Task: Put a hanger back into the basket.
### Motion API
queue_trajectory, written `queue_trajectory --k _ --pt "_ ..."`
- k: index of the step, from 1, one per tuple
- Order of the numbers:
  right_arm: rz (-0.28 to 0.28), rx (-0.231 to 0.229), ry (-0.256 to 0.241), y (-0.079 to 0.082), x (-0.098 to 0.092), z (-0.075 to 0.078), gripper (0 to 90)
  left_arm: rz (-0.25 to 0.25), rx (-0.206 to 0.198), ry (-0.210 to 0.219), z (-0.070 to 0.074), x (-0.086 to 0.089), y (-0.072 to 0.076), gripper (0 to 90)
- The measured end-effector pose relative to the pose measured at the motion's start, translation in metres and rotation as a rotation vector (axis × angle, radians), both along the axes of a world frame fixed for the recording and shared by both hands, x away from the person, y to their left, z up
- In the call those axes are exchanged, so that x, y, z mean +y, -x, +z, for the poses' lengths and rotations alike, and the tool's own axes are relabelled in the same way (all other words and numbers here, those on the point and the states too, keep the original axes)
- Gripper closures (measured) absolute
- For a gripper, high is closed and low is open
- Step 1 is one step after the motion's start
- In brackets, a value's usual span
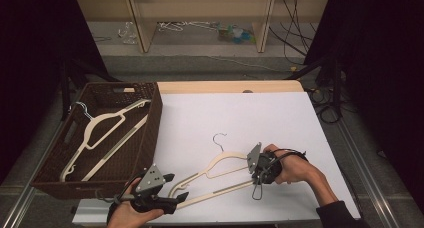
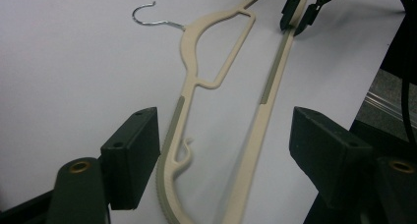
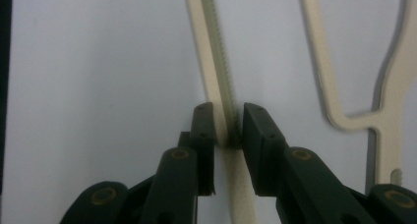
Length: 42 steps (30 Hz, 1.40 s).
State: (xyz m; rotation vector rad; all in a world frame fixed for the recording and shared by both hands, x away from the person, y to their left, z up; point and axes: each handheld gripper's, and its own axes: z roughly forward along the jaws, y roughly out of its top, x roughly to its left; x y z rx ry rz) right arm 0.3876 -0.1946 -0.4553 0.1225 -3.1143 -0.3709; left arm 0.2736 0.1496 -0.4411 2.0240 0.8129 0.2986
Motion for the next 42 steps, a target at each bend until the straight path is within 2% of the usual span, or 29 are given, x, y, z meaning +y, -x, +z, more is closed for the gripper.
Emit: queue_trajectory --k 1,2,3,5,8,10,11,13,15,16,23,24,25,30,32,33,34,36,38,40,41,42 --pt "0.01 -0.004 0.004 0.0 0.0 0.0 77.1 -0.008 0.009 -0.01 0.001 0.001 0.0 27.3" --pt "0.014 -0.011 0.013 0.001 0.001 0.0 77.0 -0.003 0.014 0.001 0.0 0.0 0.0 27.3" --pt "-0.008 -0.001 0.021 0.003 0.002 0.0 76.7 -0.007 0.002 0.001 0.0 0.0 0.0 27.3" --pt "0.005 -0.013 0.037 0.003 0.005 0.0 76.0 -0.003 0.008 -0.008 0.0 -0.001 0.0 27.3" --pt "0.022 -0.028 0.066 0.005 0.009 0.0 75.9 -0.009 -0.004 -0.021 0.0 -0.001 0.0 27.3" --pt "0.009 -0.028 0.077 0.006 0.01 0.0 76.0 -0.01 0.0 -0.012 -0.001 -0.001 -0.001 27.3" --pt "0.013 -0.039 0.099 0.006 0.011 0.0 76.0 -0.011 0.007 -0.019 -0.001 -0.001 -0.001 27.3" --pt "0.047 -0.045 0.09 0.005 0.012 0.0 76.6 -0.006 0.011 -0.008 -0.001 -0.001 0.0 27.3" --pt "0.048 -0.051 0.096 0.006 0.013 0.0 77.4 -0.004 0.012 -0.007 -0.001 -0.001 0.0 27.4" --pt "0.028 -0.046 0.124 0.009 0.013 0.001 78.1 -0.004 0.011 -0.007 -0.001 -0.001 0.0 27.4" --pt "0.091 -0.073 0.143 0.01 0.015 0.004 79.0 0.005 0.011 -0.015 -0.002 -0.002 -0.009 27.4" --pt "0.1 -0.068 0.145 0.009 0.014 0.005 78.9 0.001 0.018 -0.023 -0.002 -0.004 -0.013 27.4" --pt "0.095 -0.072 0.15 0.01 0.014 0.006 79.0 0.01 0.015 -0.01 -0.003 -0.006 -0.015 27.4" --pt "0.101 -0.099 0.147 0.014 0.013 0.021 79.0 -0.019 0.057 -0.087 -0.013 -0.021 -0.037 27.8" --pt "0.091 -0.112 0.143 0.018 0.014 0.024 79.0 -0.021 0.064 -0.106 -0.016 -0.031 -0.046 28.2" --pt "0.104 -0.119 0.146 0.018 0.014 0.026 79.0 -0.032 0.068 -0.117 -0.016 -0.035 -0.05 28.2" --pt "0.117 -0.115 0.155 0.018 0.014 0.028 79.0 -0.028 0.071 -0.105 -0.017 -0.039 -0.055 28.2" --pt "0.102 -0.119 0.142 0.022 0.014 0.031 79.1 -0.052 0.085 -0.125 -0.018 -0.048 -0.066 28.2" --pt "0.103 -0.128 0.142 0.023 0.014 0.034 79.1 -0.033 0.083 -0.135 -0.019 -0.055 -0.074 29.3" --pt "0.134 -0.128 0.155 0.023 0.014 0.036 79.2 -0.027 0.105 -0.134 -0.022 -0.061 -0.086 30.0" --pt "0.114 -0.129 0.148 0.026 0.015 0.035 79.2 -0.024 0.113 -0.128 -0.024 -0.064 -0.09 30.5" --pt "0.121 -0.132 0.15 0.026 0.015 0.037 79.2 -0.018 0.118 -0.136 -0.025 -0.067 -0.094 30.9"
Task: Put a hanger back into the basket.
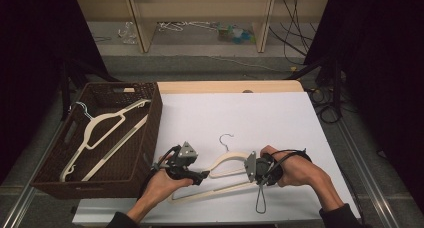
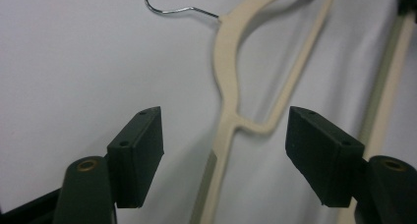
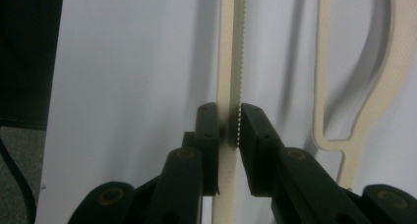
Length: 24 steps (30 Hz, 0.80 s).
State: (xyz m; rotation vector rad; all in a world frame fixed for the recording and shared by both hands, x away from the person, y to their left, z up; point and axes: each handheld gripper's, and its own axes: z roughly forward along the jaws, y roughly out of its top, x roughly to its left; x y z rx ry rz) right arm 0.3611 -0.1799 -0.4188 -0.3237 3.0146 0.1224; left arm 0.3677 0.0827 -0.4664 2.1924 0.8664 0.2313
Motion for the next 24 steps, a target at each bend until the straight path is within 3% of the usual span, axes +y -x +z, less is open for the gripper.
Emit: queue_trajectory --k 5,8,13,18,24 --pt "0.016 -0.012 -0.019 0.002 0.0 0.01 79.5 -0.022 0.042 -0.031 -0.007 -0.013 -0.011 31.9" --pt "0.035 -0.025 -0.016 0.004 0.001 0.016 79.6 -0.023 0.048 -0.034 -0.011 -0.022 -0.016 34.6" --pt "0.044 -0.035 -0.018 0.008 0.004 0.02 79.8 -0.034 0.057 -0.087 -0.013 -0.035 -0.024 39.0" --pt "0.066 -0.043 -0.013 0.01 0.006 0.022 79.9 -0.063 0.005 -0.162 -0.014 -0.046 -0.026 47.8" --pt "0.06 -0.046 -0.014 0.013 0.006 0.026 80.0 -0.094 0.0 -0.135 -0.015 -0.049 -0.028 66.2"
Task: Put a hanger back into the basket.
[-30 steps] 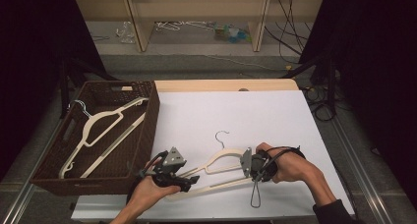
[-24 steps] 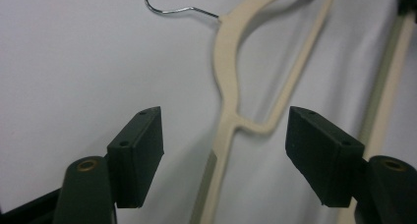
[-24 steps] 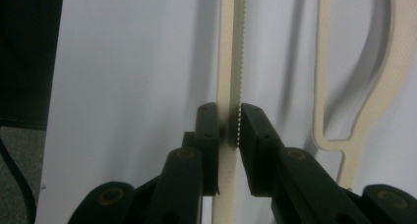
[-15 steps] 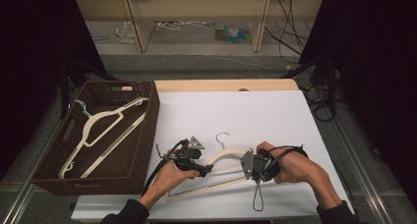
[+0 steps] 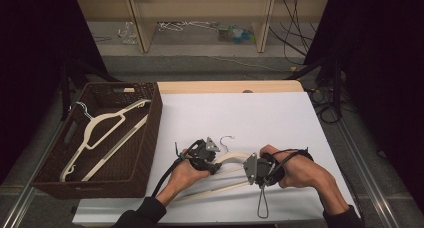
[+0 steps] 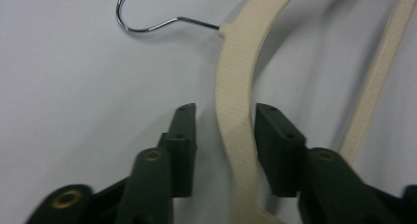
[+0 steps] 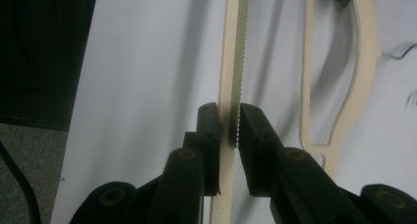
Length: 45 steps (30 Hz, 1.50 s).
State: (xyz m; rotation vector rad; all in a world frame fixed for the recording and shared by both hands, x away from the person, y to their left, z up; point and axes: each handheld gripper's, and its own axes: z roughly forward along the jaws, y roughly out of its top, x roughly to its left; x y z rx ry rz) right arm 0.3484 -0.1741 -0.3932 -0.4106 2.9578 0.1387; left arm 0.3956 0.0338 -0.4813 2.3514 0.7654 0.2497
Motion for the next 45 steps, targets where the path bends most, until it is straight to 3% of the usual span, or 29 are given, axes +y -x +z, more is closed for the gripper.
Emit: queue_trajectory --k 1,4,6,7,8,9,10,11,12,14,18,19,21,24,26,28,30,32,34,39,42,45 --pt "-0.001 0.002 -0.003 0.0 0.0 0.0 80.0 -0.006 0.006 0.001 0.0 0.0 0.0 70.8" --pt "0.016 0.004 -0.002 0.0 0.001 -0.001 80.0 0.011 0.014 0.018 0.0 0.002 -0.002 73.2" --pt "0.019 0.017 -0.009 0.001 0.002 -0.003 80.0 0.024 0.047 0.05 0.001 0.006 -0.005 73.9" --pt "0.023 0.01 -0.004 0.001 0.002 -0.003 80.0 0.013 0.058 0.046 0.003 0.01 -0.007 73.9" --pt "0.006 0.006 -0.001 0.002 0.002 -0.004 80.0 0.044 0.067 0.094 0.003 0.01 -0.006 73.8" --pt "0.013 0.009 -0.001 0.001 0.001 -0.005 80.0 0.02 0.078 0.067 0.006 0.014 -0.008 73.7" --pt "0.013 -0.003 0.007 0.001 0.001 -0.005 80.0 0.053 0.089 0.113 0.005 0.013 -0.007 73.6" --pt "0.021 0.008 -0.002 0.0 0.001 -0.007 79.9 0.035 0.106 0.103 0.007 0.018 -0.009 73.8" --pt "0.023 -0.005 0.011 0.0 0.001 -0.008 79.6 0.038 0.125 0.12 0.008 0.02 -0.01 74.2" --pt "0.039 -0.003 0.013 -0.001 0.001 -0.012 79.6 0.083 0.157 0.184 0.007 0.021 -0.01 74.2" --pt "0.032 -0.004 0.021 -0.002 0.003 -0.019 79.6 0.128 0.201 0.239 0.006 0.027 -0.009 74.5" --pt "0.042 -0.026 0.026 -0.003 0.003 -0.02 90.0 0.134 0.209 0.256 0.006 0.029 -0.01 74.3" --pt "0.055 -0.015 0.035 -0.005 0.002 -0.025 90.0 0.154 0.243 0.319 0.009 0.035 -0.012 76.3" --pt "0.028 0.023 0.04 -0.007 0.0 -0.037 90.0 0.157 0.241 0.342 0.013 0.04 -0.012 77.3" --pt "0.006 0.038 0.035 -0.01 -0.002 -0.042 90.0 0.15 0.239 0.325 0.013 0.039 -0.011 77.7" --pt "-0.03 0.051 0.003 -0.01 -0.003 -0.045 90.0 0.15 0.236 0.338 0.011 0.039 -0.01 77.9" --pt "-0.047 0.054 -0.013 -0.013 -0.005 -0.043 90.0 0.143 0.21 0.353 0.015 0.037 -0.006 78.4" --pt "-0.071 0.064 -0.054 -0.013 -0.008 -0.039 87.7 0.133 0.214 0.382 0.021 0.038 -0.005 79.1" --pt "-0.051 0.059 -0.109 -0.016 -0.008 -0.036 85.0 0.12 0.229 0.409 0.026 0.04 -0.004 80.3" --pt "-0.083 0.052 -0.147 -0.015 -0.012 -0.03 76.3 0.082 0.234 0.432 0.034 0.042 0.004 82.2" --pt "-0.103 0.042 -0.161 -0.015 -0.015 -0.029 71.5 0.046 0.22 0.432 0.041 0.044 0.013 83.4" --pt "-0.139 0.044 -0.182 -0.012 -0.019 -0.028 67.3 0.043 0.202 0.446 0.047 0.045 0.021 84.8"
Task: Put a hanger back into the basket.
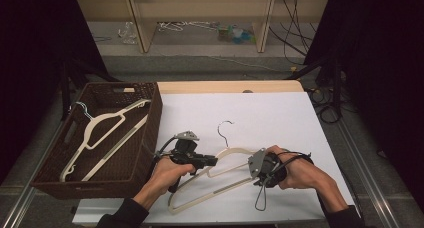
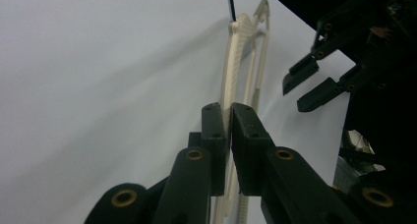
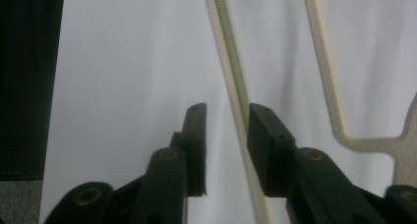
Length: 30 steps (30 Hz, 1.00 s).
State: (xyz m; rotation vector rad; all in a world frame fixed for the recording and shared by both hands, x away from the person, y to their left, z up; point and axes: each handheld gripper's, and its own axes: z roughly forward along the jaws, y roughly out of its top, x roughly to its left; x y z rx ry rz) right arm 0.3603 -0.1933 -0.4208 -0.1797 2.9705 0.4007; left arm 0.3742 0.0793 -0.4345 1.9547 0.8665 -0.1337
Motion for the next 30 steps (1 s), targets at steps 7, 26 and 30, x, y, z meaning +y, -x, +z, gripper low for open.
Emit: queue_trajectory --k 7,26,30 --pt "-0.018 -0.008 -0.037 0.008 -0.012 0.004 63.6 -0.026 0.001 -0.008 0.005 0.0 0.011 86.4" --pt "-0.044 0.007 -0.042 0.017 -0.028 0.0 62.6 -0.015 -0.087 -0.07 0.021 0.001 0.019 86.6" --pt "-0.046 0.004 -0.038 0.017 -0.029 0.0 62.5 0.03 -0.116 -0.049 0.033 0.011 0.015 86.6"
